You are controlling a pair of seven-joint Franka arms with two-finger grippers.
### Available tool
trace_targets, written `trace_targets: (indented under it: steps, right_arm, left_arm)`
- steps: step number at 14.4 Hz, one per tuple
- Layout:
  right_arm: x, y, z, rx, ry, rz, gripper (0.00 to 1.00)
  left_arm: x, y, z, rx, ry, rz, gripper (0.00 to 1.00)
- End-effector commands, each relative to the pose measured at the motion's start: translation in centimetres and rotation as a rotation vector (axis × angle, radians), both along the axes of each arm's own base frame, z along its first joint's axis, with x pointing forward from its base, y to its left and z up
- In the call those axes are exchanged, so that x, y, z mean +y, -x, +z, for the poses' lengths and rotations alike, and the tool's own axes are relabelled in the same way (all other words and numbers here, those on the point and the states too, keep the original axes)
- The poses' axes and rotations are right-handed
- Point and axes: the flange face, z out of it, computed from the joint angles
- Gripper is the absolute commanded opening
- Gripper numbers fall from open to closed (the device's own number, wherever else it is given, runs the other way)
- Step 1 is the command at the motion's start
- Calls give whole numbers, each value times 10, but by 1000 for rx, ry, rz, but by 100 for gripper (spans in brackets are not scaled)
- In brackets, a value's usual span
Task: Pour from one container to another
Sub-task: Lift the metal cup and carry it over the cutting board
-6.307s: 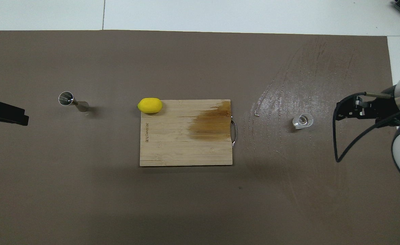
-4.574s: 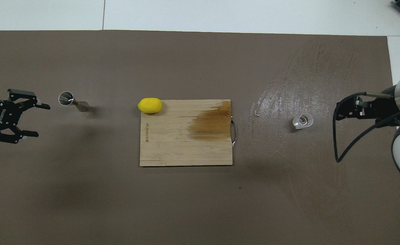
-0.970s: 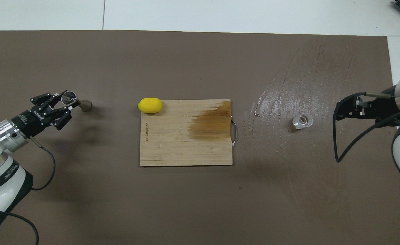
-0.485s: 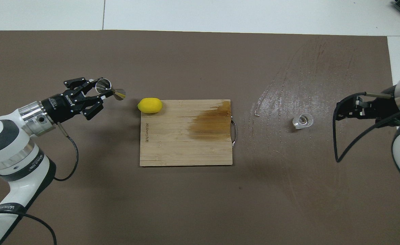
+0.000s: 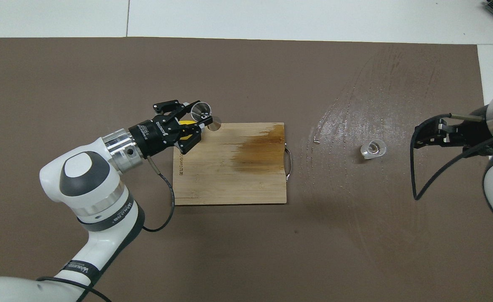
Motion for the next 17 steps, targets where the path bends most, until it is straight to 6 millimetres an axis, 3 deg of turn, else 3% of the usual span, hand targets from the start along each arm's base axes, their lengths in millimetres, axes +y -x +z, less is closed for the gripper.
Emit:
trace_targets:
  steps: [1,3,5,10,14,16,17]
  right_arm:
    - [-3,9,1,11,-11,11,100]
    - [-5,12,3,27,-10,12,100]
    - [-7,3,7,-42,-14,-5,100]
    - [-10,-15,-1,-114,-19,-154,99]
    - [-23,-29,-30,-71,-12,-418,98]
    - [-30,-41,-53,-50,-34,-540,97]
    - [-38,-49,-75,-6,-53,-591,96]
  left_arm:
    - [-41,2,5,-5,-33,8,0]
    - [-69,15,-7,14,-53,-27,0]
    - [-90,21,-21,30,-68,-53,0]
    - [-105,26,-40,54,-80,-77,0]
    - [-115,27,-46,60,-84,-90,0]
    - [-115,28,-49,64,-86,-92,0]
    - [-116,28,-56,76,-91,-93,0]
